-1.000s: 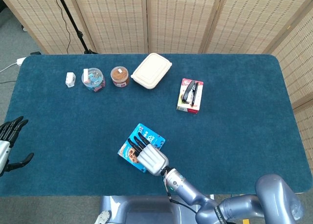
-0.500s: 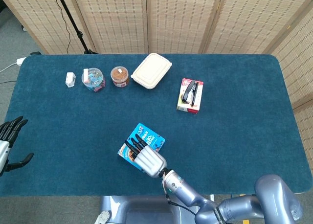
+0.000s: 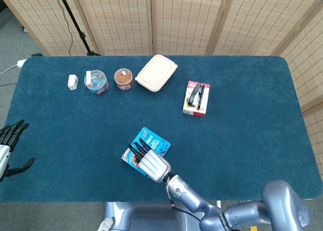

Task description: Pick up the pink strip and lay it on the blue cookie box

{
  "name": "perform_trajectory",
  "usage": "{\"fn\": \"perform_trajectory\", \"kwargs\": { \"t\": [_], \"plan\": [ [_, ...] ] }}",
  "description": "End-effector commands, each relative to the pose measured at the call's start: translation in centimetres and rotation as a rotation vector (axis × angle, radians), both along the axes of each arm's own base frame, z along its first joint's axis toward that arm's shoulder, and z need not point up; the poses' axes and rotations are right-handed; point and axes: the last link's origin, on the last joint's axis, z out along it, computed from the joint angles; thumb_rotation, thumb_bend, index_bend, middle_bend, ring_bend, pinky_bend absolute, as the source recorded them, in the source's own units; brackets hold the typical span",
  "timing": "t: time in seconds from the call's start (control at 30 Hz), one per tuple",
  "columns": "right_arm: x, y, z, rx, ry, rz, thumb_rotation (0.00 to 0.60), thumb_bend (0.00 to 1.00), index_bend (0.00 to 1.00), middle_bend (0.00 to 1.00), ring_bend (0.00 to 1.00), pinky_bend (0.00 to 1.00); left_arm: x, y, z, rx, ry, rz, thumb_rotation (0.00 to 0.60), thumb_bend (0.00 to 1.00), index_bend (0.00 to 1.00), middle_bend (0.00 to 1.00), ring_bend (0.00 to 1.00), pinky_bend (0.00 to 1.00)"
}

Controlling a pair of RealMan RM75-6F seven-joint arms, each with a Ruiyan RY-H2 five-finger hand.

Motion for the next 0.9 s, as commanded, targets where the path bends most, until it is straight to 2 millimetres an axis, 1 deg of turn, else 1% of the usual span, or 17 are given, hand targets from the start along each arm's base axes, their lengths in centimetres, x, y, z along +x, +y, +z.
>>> {"fn": "perform_trajectory", "kwargs": {
  "t": [0.03,0.13,0.33,0.53,0.73,0.9],
  "plan": [
    [0.1,0.2,0.0,0.003,-0.001,0.009,0.6,1.0,0.39,0.0,0.0,0.0,0.0,0.0,0.0,0.0,0.0,0.0,0.6,0.27,0.0,0.0,0.0,0.0],
    [0.2,0.2,0.1,-0.002,-0.005,0.014,0.6,1.0,0.39,0.0,0.0,0.0,0.0,0.0,0.0,-0.001,0.001,0.0,0.6,0.27,0.0,0.0,0.0,0.0],
    [0.3,-0.6,0.6,-0.025,-0.009,-0.001,0.6,1.0,0.39,0.0,0.0,0.0,0.0,0.0,0.0,0.001,-0.001,0.0,0.6,0.27,0.0,0.0,0.0,0.0],
    [0.0,-1.1,0.2,-0.031,0.013,-0.011,0.6,1.0,0.39,0.0,0.0,0.0,0.1,-0.1,-0.1,-0.002,0.003,-0.003,0.6,0.27,0.0,0.0,0.0,0.0],
    [0.1,-0.6,-0.3,-0.017,0.014,-0.004,0.6,1.0,0.39,0.0,0.0,0.0,0.0,0.0,0.0,-0.001,0.001,0.0,0.6,0.27,0.0,0.0,0.0,0.0],
    [0.3,0.2,-0.2,-0.004,0.005,0.025,0.6,1.0,0.4,0.0,0.0,0.0,0.0,0.0,0.0,0.0,0.0,0.0,0.6,0.27,0.0,0.0,0.0,0.0]
  ]
}}
